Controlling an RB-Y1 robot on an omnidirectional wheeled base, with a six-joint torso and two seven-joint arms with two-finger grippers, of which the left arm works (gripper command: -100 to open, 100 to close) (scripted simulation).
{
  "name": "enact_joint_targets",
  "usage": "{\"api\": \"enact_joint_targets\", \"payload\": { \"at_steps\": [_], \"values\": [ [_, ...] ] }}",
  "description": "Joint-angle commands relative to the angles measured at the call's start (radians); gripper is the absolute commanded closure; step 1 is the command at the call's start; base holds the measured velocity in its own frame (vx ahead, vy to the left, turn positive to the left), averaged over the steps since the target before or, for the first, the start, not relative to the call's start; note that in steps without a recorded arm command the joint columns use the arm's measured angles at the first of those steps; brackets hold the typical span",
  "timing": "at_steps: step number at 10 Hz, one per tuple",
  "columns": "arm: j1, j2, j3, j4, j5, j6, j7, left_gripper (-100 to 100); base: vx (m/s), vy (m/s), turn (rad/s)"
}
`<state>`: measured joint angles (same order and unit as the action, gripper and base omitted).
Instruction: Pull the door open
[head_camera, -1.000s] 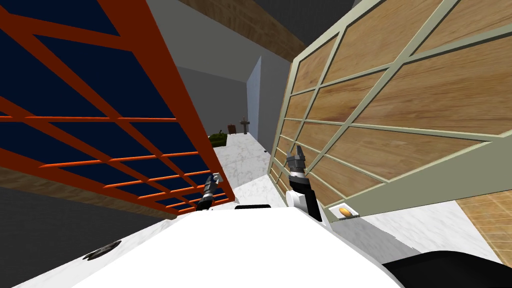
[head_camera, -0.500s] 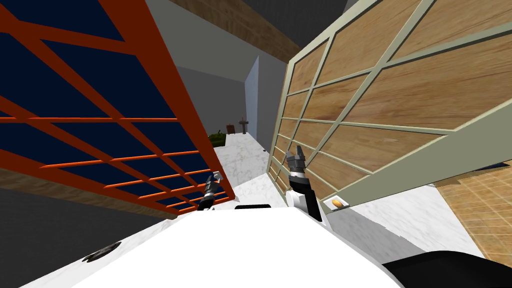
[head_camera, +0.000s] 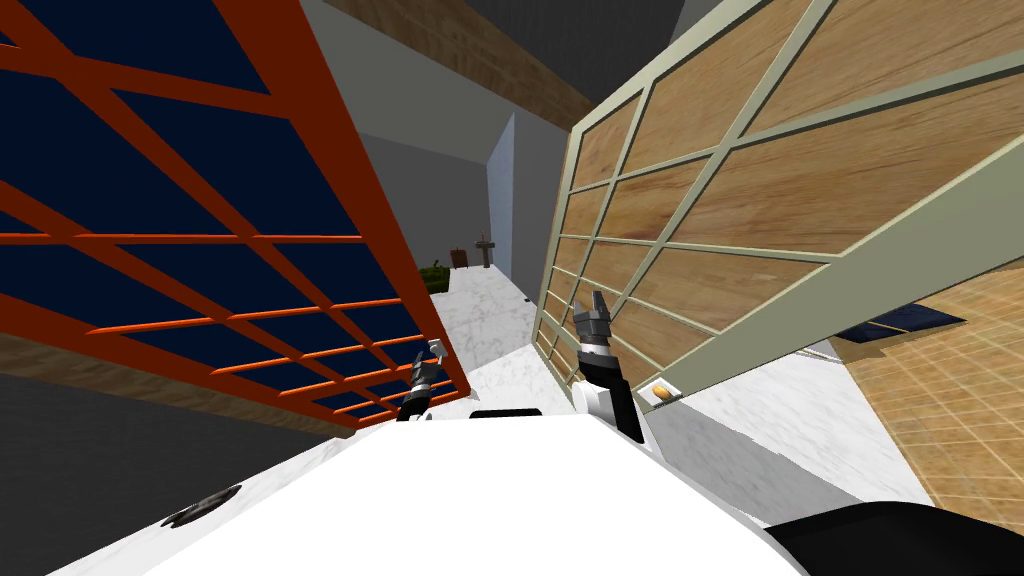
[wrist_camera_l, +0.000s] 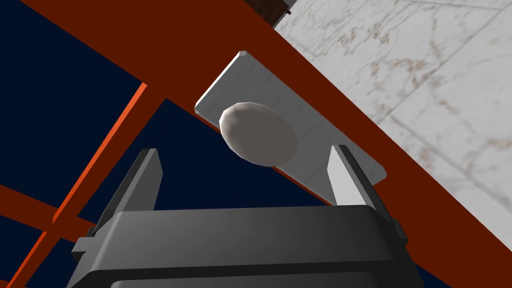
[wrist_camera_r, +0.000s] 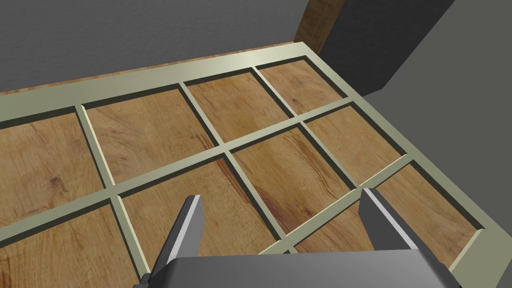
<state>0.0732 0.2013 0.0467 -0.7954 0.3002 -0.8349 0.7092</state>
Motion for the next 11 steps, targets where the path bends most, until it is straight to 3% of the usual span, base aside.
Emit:
{"api": "enact_joint_targets", "payload": {
  "at_steps": [1,2,4,7,9,10,11],
  "values": [
    [-0.003,-0.001,-0.012,0.0,0.023,0.0,0.05,-100,-0.056,0.015,-0.051],
    [-0.003,-0.001,-0.012,0.0,0.023,0.0,0.056,-100,-0.043,0.008,-0.024],
    [-0.008,-0.002,-0.033,-0.001,0.062,0.001,0.122,-100,-0.065,0.012,-0.059],
    [-0.011,-0.003,-0.043,-0.001,0.082,0.001,0.18,-100,-0.059,0.018,-0.032],
    [-0.016,-0.005,-0.063,-0.001,0.121,0.002,0.246,-100,-0.062,0.013,-0.062],
    [-0.016,-0.005,-0.063,-0.001,0.121,0.002,0.263,-100,-0.062,0.017,-0.022],
    [-0.018,-0.005,-0.073,-0.002,0.14,0.002,0.297,-100,-0.056,0.017,-0.042]
  ]
}}
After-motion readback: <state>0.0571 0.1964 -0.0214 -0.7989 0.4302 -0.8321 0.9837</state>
